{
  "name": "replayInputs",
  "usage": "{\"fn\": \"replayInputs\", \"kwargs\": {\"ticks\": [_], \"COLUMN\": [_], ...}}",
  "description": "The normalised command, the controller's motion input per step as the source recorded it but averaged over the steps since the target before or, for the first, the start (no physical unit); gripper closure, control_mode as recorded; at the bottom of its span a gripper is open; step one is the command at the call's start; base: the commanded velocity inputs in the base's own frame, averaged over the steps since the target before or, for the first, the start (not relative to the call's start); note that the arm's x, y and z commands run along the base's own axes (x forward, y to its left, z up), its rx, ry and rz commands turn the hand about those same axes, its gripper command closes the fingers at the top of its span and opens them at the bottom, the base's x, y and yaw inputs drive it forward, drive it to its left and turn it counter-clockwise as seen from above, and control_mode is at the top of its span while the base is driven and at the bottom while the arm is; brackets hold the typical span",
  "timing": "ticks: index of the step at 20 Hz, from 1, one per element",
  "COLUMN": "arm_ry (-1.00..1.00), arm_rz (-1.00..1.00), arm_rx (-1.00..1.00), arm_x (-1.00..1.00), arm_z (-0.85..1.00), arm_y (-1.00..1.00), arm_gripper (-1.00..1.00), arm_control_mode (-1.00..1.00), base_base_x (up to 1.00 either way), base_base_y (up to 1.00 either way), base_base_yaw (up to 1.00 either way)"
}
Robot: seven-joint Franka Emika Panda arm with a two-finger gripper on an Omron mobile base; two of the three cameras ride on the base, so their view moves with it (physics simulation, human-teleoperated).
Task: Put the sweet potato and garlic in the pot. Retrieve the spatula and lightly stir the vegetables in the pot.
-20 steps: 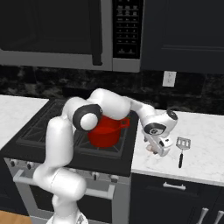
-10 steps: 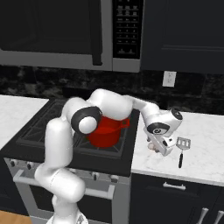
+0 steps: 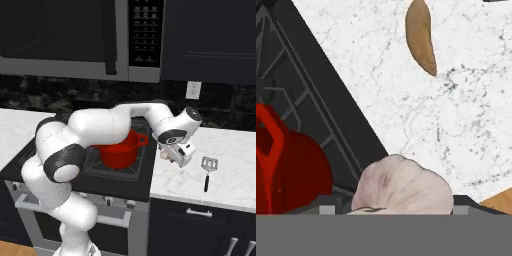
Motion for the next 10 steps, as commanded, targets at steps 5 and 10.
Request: {"fn": "replayInputs", "kwargs": {"ticks": [5, 10], "arm_ry": [0.00, 0.00], "arm_rz": [0.07, 0.07], "arm_rx": [-0.06, -0.05], "arm_x": [0.06, 0.07], "arm_z": [0.68, 0.21], "arm_y": [1.00, 1.00], "arm_gripper": [1.00, 1.00], "arm_control_mode": [-1.00, -1.00], "base_base_x": [0.00, 0.00], "base_base_y": [0.00, 0.00], "base_base_yaw": [0.00, 0.00]}}
